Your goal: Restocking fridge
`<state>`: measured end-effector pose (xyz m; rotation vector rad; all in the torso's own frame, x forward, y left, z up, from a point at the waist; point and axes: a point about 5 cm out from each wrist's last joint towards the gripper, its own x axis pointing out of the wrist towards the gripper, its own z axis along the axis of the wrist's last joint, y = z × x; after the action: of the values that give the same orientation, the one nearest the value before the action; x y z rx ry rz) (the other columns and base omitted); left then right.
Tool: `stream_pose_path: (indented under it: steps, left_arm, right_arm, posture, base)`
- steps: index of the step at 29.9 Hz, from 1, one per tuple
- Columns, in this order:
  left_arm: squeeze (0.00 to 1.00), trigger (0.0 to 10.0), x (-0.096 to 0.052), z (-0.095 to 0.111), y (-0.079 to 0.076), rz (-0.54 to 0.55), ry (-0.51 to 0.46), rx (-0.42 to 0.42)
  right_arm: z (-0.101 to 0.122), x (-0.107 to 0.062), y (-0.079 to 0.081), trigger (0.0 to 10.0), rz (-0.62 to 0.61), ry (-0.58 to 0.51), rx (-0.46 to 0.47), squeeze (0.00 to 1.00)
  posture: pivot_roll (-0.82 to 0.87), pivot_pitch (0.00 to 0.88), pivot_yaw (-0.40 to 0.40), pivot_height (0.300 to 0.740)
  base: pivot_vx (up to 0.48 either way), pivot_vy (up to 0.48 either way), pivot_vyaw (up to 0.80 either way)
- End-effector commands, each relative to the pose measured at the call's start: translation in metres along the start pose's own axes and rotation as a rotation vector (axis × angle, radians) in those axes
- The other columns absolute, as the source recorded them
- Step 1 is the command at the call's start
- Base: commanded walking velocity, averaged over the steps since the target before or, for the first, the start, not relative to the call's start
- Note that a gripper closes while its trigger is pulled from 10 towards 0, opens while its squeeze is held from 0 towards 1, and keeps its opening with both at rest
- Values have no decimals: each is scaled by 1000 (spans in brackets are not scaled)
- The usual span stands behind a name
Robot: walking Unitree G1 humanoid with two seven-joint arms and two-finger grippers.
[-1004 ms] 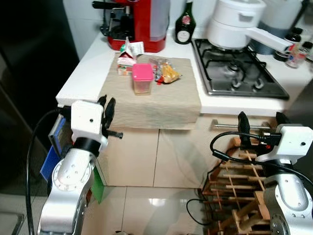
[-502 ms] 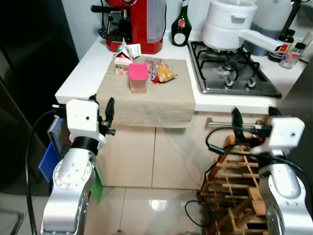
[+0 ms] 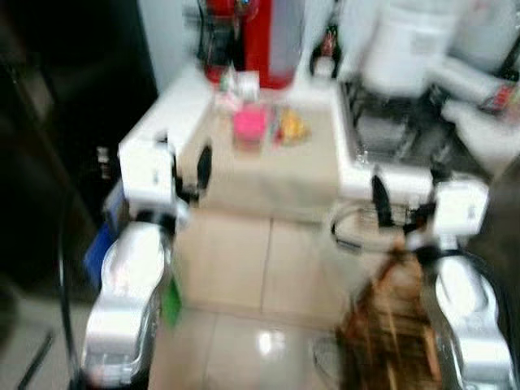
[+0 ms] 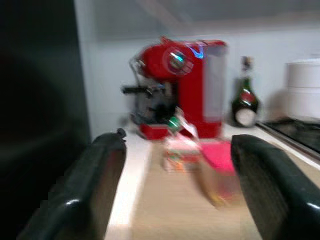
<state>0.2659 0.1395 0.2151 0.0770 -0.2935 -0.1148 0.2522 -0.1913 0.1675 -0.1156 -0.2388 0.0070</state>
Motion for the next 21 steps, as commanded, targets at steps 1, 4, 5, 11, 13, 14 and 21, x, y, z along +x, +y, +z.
stream_pose_path:
  steps: [1,4,5,11,13,14,21]
  left_arm:
    - [1000,10000,2,-2,5,15,12,3]
    - [1000,10000,3,0,4,7,4,9]
    - [1000,10000,5,1,5,5,-1,15]
    - [1000,10000,13,13,8,-16,-54,63]
    - [1000,10000,17,18,11,-3,-70,75]
    - [0,10000,18,20,12,0,-79,72]
    - [0,10000,17,12,5,-14,-16,11]
  right_arm:
    - [1,4,3,10000,6,0,3,0]
    - [0,5,5,10000,14,-2,11,0]
    - [0,5,7,10000,19,-3,16,0]
    - [1,7,12,10000,26,-13,23,0]
    - [3,8,14,10000,31,-20,24,0]
    - [3,8,15,10000,32,-24,24,0]
    - [1,5,16,10000,25,-19,34,0]
  posture:
    - [-71,0,-24,740]
    - [-67,0,-18,740]
    - [-67,0,-17,740]
    - [-58,0,-10,740]
    - [-57,0,-8,740]
    - [-56,0,-7,740]
    - [-62,0,0,740]
  base:
    - [480,0,0]
    - [480,0,0]
    - [480,0,0]
    - [480,0,0]
    - [240,0,0]
    - [0,0,0]
    - [0,0,0]
